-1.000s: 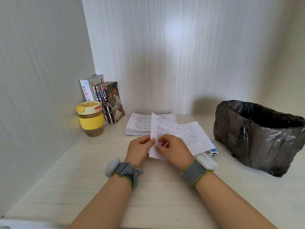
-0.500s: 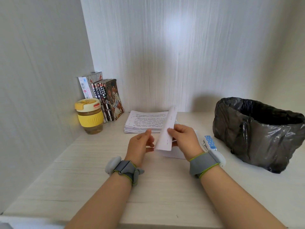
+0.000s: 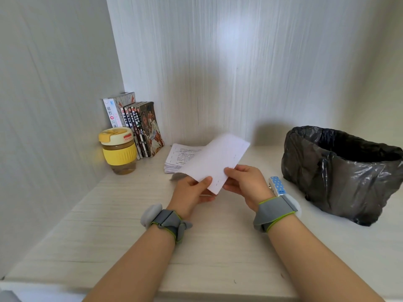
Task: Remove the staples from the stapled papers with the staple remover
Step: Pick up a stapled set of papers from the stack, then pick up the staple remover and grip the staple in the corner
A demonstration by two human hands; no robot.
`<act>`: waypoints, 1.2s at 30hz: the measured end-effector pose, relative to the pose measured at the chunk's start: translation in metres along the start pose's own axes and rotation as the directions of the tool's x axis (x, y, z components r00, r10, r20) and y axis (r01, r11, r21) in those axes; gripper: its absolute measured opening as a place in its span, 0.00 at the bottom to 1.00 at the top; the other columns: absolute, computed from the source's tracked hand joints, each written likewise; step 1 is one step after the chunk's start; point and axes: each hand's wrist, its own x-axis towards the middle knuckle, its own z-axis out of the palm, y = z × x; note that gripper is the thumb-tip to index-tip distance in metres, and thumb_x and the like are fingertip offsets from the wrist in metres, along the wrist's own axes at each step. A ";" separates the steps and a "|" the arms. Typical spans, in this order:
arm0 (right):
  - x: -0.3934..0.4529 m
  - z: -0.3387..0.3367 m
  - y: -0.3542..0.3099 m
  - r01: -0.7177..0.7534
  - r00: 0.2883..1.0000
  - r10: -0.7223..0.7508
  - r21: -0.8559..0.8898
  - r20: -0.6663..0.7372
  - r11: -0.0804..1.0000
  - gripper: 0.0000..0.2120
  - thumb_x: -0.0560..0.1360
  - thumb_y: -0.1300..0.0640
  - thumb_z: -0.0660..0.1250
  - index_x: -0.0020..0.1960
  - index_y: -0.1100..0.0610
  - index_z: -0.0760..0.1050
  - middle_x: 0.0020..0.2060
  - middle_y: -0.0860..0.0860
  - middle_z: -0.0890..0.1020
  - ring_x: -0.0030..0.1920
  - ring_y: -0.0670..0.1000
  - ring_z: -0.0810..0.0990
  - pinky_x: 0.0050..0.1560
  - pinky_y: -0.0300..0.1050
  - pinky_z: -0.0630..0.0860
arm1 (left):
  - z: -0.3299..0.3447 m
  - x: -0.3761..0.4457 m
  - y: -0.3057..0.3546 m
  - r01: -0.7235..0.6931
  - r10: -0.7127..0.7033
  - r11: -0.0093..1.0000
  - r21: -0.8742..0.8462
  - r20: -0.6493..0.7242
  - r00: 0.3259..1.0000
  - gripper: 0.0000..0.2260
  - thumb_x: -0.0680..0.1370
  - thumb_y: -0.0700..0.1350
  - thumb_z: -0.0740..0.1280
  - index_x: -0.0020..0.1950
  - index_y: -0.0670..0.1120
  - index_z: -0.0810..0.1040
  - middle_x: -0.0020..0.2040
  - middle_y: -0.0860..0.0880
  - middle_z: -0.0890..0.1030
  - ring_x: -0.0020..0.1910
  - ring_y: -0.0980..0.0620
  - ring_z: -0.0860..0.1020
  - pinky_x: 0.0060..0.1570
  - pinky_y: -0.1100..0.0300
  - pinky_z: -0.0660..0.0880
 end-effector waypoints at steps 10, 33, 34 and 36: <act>0.007 -0.023 -0.003 -0.189 0.888 -0.285 -0.851 -0.361 0.490 0.12 0.72 0.60 0.61 0.52 0.57 0.80 0.55 0.58 0.79 0.58 0.59 0.75 0.55 0.47 0.72 | -0.004 0.009 -0.010 0.025 -0.014 0.994 0.105 -0.098 0.995 0.02 0.74 0.33 0.67 0.41 0.36 0.78 0.37 0.45 0.81 0.31 0.52 0.80 0.30 0.61 0.79; 0.005 -0.022 -0.002 -0.062 0.960 -0.117 -0.604 -0.253 0.794 0.02 0.67 0.72 0.63 0.38 0.73 0.74 0.32 0.57 0.69 0.39 0.52 0.67 0.33 0.40 0.65 | -0.002 0.002 -0.004 0.004 0.004 0.997 0.076 -0.110 0.994 0.02 0.74 0.37 0.67 0.44 0.41 0.80 0.38 0.46 0.81 0.30 0.54 0.80 0.30 0.62 0.79; 0.002 -0.020 -0.003 -0.031 0.973 -0.087 -0.490 -0.216 0.871 0.09 0.66 0.74 0.64 0.45 0.75 0.75 0.35 0.58 0.71 0.38 0.53 0.69 0.35 0.44 0.68 | -0.002 0.001 -0.003 0.004 0.004 0.997 0.074 -0.111 0.994 0.02 0.74 0.37 0.67 0.43 0.42 0.80 0.37 0.47 0.82 0.28 0.56 0.80 0.29 0.62 0.79; -0.003 -0.014 -0.004 0.002 0.990 -0.048 -0.320 -0.136 0.947 0.14 0.66 0.75 0.66 0.52 0.72 0.75 0.41 0.59 0.76 0.40 0.55 0.73 0.40 0.50 0.73 | -0.001 0.001 -0.003 0.002 0.005 0.997 0.072 -0.107 0.994 0.04 0.74 0.37 0.67 0.41 0.44 0.80 0.34 0.50 0.82 0.27 0.56 0.80 0.28 0.62 0.79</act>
